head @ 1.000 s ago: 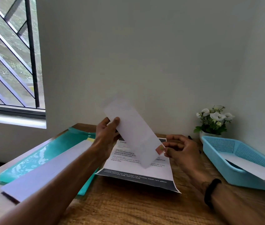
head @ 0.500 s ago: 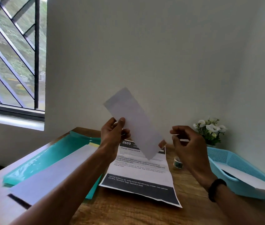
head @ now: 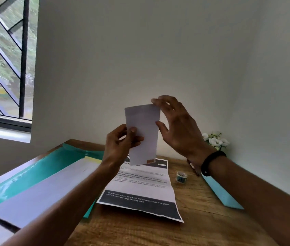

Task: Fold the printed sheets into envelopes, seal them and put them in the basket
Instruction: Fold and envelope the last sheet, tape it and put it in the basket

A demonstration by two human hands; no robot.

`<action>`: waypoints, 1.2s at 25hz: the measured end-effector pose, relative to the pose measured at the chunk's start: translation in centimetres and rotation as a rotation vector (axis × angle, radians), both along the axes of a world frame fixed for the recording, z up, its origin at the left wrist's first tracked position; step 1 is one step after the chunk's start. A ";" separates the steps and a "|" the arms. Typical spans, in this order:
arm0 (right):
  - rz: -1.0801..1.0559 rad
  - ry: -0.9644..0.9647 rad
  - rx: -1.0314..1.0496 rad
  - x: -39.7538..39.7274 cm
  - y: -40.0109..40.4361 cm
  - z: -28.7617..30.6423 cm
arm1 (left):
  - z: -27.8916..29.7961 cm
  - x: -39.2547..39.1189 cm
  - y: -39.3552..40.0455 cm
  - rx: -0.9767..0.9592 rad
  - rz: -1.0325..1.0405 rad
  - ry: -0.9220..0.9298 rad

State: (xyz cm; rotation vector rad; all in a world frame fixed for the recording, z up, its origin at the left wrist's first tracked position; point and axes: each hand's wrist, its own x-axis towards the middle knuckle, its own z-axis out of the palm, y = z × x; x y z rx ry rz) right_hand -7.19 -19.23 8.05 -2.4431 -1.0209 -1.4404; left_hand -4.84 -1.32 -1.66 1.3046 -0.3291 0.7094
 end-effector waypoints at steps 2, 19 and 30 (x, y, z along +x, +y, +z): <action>-0.023 -0.016 -0.016 0.0 0.3 0.5 | -0.1 -0.2 -0.1 0.147 0.108 -0.085; -0.155 -0.180 -0.131 -1.2 -3.3 -6.0 | -3.0 -0.4 -0.9 0.713 0.419 -0.408; -0.124 -0.183 -0.095 -2.2 -8.3 -6.9 | -2.7 -0.8 -0.7 0.823 0.487 -0.400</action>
